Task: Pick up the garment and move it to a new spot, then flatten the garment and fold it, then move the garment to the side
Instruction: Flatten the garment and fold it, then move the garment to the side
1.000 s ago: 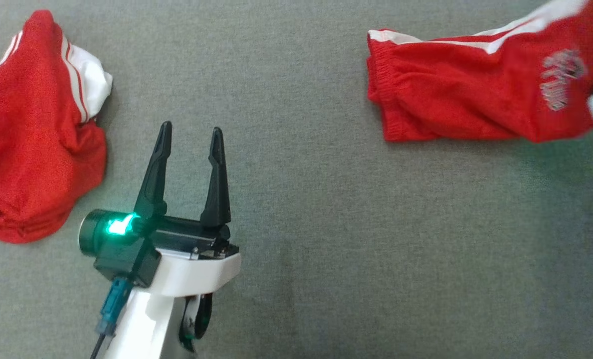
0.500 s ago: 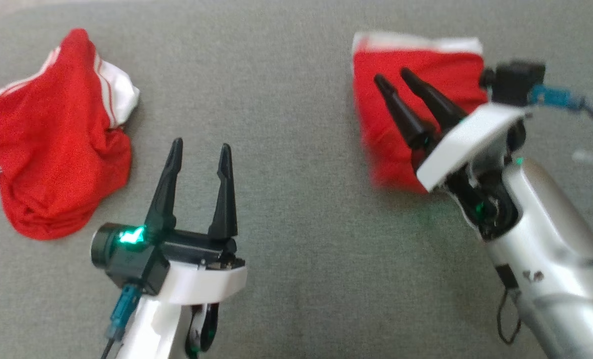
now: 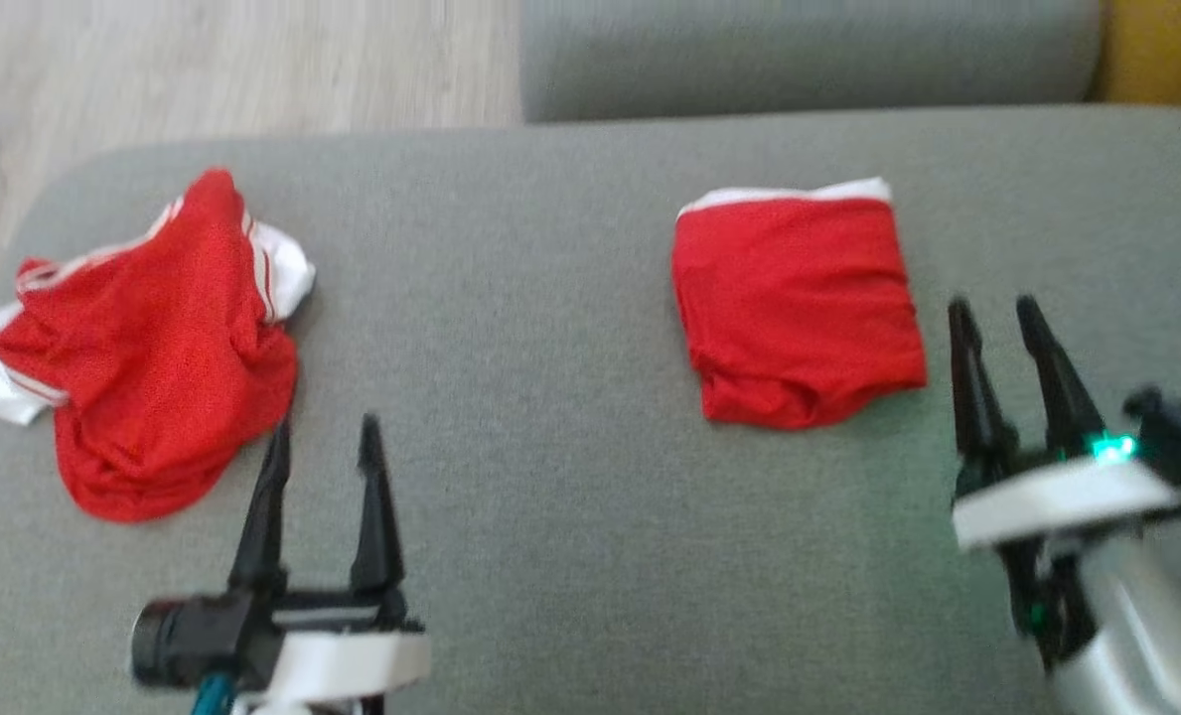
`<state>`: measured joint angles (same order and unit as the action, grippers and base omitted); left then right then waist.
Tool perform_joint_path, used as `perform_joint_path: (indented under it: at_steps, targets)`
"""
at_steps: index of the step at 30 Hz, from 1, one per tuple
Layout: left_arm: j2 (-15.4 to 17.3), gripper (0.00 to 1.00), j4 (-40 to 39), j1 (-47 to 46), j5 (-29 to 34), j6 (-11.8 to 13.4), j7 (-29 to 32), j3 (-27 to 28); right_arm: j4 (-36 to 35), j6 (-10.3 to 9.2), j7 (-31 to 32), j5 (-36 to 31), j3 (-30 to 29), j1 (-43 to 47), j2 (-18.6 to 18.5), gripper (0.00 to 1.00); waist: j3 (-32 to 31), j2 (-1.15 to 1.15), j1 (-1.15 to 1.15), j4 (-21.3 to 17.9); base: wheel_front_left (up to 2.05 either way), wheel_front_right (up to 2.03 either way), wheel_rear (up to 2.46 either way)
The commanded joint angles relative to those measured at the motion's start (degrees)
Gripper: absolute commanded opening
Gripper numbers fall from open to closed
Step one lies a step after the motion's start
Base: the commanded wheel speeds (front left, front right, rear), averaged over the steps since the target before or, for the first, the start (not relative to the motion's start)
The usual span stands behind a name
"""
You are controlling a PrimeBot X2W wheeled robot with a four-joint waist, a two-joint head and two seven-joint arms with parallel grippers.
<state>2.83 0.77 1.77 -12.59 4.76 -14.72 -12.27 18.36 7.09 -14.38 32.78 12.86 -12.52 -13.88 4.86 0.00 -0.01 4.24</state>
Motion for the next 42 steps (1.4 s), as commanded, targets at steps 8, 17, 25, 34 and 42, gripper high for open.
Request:
perform_joint_path:
  at_steps: [8, 17, 25, 34, 42]
  targets:
    - [0.1, 1.0, -3.0, 6.2, 4.1, 0.9, -0.3, 5.1, -9.6, 0.4, -0.6, -16.1, -1.3, 10.6, 3.3, 1.0, -6.2, 0.0, 0.01, -2.8, 0.0, 0.0, 0.0]
    - [0.0, 1.0, -2.3, 8.0, 7.3, 0.6, -0.3, 4.8, -9.9, 0.4, -0.6, -21.2, -0.4, 13.4, 4.0, 1.0, -7.2, 0.0, 0.01, -3.5, 0.0, 0.0, 0.0]
    - [0.0, 1.0, -1.1, 8.0, 7.2, 0.5, -0.3, 4.6, -9.5, 0.4, -0.6, -21.5, -0.9, 13.8, 5.0, 1.0, -7.2, 0.0, 0.01, -3.5, 0.0, 0.0, 0.0]
    - [0.0, 1.0, -0.4, 8.0, 7.1, 0.4, -0.3, 4.5, -8.8, 0.4, -0.6, -21.9, -2.3, 14.0, 5.6, 1.0, -6.9, 0.0, 0.01, -3.5, 0.0, 0.0, 0.0]
    - [0.0, 1.0, -0.6, 8.0, 6.9, 0.6, -0.3, 4.5, -8.5, 0.4, -0.6, -22.3, -2.5, 14.3, 5.9, 1.0, -6.2, 0.0, 0.01, -3.8, 0.0, 0.0, 0.0]
